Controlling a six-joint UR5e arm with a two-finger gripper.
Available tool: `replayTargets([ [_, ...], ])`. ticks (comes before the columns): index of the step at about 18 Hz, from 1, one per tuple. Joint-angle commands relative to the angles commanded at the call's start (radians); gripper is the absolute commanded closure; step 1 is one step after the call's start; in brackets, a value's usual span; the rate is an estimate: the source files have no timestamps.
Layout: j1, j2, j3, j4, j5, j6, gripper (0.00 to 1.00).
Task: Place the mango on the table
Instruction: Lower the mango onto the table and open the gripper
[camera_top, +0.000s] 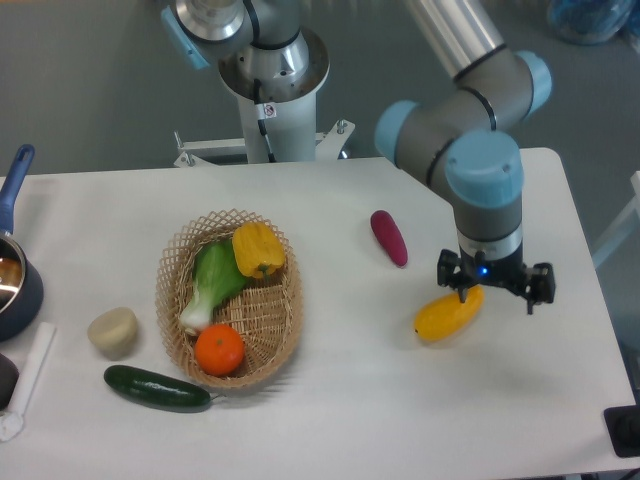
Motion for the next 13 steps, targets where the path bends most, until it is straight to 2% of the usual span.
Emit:
replayTargets([
  [2,0.023,0.022,-0.005,-0.009,-0.005,0.067,0.00],
  [4,0.084,0.080,-0.011,-0.072,-0.047,0.159,0.00],
  [6,0.142,0.118,-0.009,-0.136,-0.119,0.277,0.00],
  [8,0.195,0.147,-0.009,-0.184,-0.146,0.379,0.00],
  [10,0.228,0.166,-0.011,-0.213,-0.170,0.457,0.00],
  [13,0.253,0.180,-0.012,-0.219,-0.190,0.491,0.00],
])
